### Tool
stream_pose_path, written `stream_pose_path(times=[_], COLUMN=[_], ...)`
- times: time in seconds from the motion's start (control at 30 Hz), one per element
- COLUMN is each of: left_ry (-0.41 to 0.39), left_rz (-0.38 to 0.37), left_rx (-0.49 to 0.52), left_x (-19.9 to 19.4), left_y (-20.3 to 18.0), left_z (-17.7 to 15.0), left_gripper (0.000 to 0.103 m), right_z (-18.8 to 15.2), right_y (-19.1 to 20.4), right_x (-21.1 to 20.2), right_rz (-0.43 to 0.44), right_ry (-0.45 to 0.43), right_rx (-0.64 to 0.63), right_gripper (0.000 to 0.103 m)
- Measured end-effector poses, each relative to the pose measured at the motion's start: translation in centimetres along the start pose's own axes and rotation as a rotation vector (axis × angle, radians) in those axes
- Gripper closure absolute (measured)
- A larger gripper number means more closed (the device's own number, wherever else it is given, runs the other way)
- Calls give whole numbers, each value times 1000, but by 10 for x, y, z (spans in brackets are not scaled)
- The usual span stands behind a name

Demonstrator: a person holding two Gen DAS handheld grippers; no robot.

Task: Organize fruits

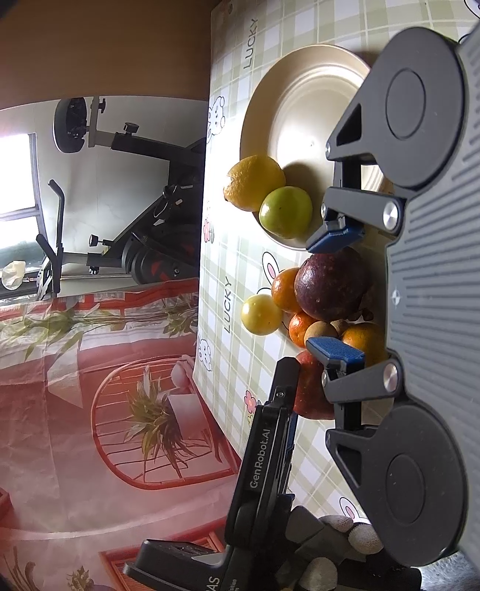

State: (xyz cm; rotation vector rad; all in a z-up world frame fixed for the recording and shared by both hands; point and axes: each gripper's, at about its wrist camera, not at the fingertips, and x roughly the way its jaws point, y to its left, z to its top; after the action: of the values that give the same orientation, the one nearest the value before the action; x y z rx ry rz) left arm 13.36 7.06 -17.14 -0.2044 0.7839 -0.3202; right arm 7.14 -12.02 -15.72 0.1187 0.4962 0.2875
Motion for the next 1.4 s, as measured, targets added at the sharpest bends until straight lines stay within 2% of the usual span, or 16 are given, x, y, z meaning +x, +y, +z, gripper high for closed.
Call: stream_pose_path(times=[0.07, 0.33, 0.53, 0.63, 0.8, 1.1, 1.4], left_ry=[-11, -44, -71, -83, -95, -92, -98], left_rz=[14, 23, 37, 40, 48, 56, -33], left_rx=[4, -49, -103, -130, -157, -248, -302], left_x=[-4, -13, -19, -20, -18, -8, 0], left_y=[1, 16, 33, 41, 52, 83, 99], left_z=[-1, 3, 6, 6, 8, 14, 16], left_gripper=[40, 40, 40, 40, 41, 44, 44], right_z=[0, 6, 11, 13, 13, 21, 32], right_y=[2, 24, 55, 72, 89, 98, 92], right_x=[0, 8, 27, 43, 75, 101, 112], right_rz=[12, 77, 132, 152, 169, 193, 182], right_ry=[4, 33, 69, 107, 188, 216, 208], right_rx=[-8, -95, -227, -315, -371, -400, -377], right_gripper=[49, 49, 49, 49, 49, 47, 46])
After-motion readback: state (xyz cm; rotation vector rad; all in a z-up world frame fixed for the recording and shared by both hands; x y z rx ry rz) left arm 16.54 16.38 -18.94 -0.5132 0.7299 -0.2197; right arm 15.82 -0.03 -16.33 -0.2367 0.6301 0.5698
